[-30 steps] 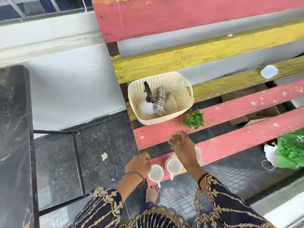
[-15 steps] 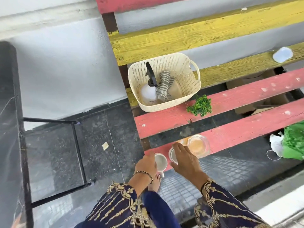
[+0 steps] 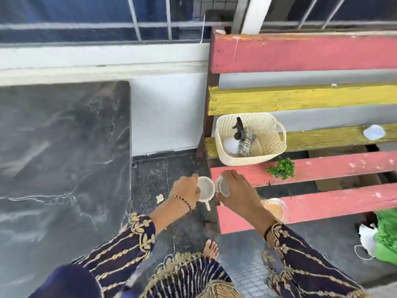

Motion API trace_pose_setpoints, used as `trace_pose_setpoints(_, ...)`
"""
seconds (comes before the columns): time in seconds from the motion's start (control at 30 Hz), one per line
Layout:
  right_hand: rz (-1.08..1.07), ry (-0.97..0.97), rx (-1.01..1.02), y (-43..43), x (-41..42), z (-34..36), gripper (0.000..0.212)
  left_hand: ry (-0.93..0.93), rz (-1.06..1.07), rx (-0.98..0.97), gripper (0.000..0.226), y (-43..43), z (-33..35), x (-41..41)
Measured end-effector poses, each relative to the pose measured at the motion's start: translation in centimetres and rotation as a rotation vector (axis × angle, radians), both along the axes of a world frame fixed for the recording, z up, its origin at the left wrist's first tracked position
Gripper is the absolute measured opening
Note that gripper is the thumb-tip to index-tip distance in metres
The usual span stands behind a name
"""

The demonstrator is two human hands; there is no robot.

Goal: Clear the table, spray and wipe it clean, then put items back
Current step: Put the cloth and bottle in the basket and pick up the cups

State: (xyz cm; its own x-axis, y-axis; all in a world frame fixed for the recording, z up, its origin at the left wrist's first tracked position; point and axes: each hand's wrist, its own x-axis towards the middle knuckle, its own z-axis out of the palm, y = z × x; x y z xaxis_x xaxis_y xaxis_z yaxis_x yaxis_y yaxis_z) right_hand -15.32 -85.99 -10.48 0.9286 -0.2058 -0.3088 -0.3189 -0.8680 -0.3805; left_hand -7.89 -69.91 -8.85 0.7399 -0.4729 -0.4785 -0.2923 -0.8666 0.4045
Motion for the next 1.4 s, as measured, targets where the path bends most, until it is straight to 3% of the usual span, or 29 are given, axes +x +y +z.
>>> trace_pose_setpoints(0.2,0.088,-0.148,0.024,13.6,4.7,9.8,0.066,-0.1,0.162,-0.106,0.023,15.0,9.2,3.9)
trace_pose_setpoints(0.37,0.272,-0.205,0.062,26.6,7.0,12.6,0.065,-0.157,0.325,-0.188,0.015,30.4,11.5,5.4)
trace_pose_setpoints(0.6,0.534,-0.098,0.063,45.4,8.0,12.2,0.061,-0.11,0.498,-0.003,0.036,51.7,10.5,4.3)
trace_pose_setpoints(0.7,0.629,-0.062,0.056,50.9,8.2,11.2,0.058,-0.081,0.563,0.104,0.031,57.4,9.9,3.1)
trace_pose_setpoints(0.9,0.71,-0.016,0.063,58.3,9.1,9.5,0.059,-0.063,0.617,0.227,0.032,63.7,9.5,2.5)
trace_pose_setpoints(1.1,0.718,0.001,-0.001,62.6,9.8,9.0,0.06,-0.027,0.578,0.327,0.057,66.5,9.3,3.6)
trace_pose_setpoints(1.4,0.681,0.023,-0.059,63.8,9.9,8.0,0.07,0.03,0.562,0.362,0.041,67.4,8.8,5.0)
